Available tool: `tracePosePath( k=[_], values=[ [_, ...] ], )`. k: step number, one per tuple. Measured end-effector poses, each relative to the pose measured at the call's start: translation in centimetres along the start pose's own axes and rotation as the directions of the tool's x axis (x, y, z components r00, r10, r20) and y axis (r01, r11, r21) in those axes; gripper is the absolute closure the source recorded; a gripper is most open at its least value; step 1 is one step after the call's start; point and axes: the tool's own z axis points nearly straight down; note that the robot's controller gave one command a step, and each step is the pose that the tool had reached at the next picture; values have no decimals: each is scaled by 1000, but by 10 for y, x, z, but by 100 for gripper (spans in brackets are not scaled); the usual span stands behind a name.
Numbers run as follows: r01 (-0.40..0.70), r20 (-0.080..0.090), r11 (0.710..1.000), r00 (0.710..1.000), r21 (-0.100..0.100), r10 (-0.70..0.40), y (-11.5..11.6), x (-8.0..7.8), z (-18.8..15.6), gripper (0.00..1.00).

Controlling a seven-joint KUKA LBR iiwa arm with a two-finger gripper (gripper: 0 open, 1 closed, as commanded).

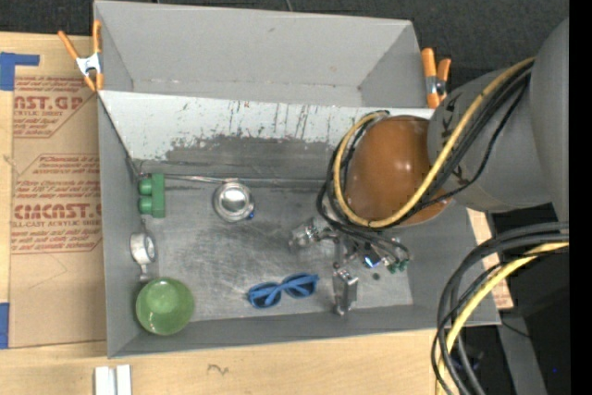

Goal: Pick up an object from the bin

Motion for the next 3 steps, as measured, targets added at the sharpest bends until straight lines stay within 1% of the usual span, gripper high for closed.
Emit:
tracePosePath(
  k=[1,2,3],
  values=[
    [192,21,981,981,12,-192,63,-15,3,0],
    [189,6,982,982,1,-189,65,-10,5,100],
    [360,6,933,933,6,-360,20,-17,-146,100]
  ],
)
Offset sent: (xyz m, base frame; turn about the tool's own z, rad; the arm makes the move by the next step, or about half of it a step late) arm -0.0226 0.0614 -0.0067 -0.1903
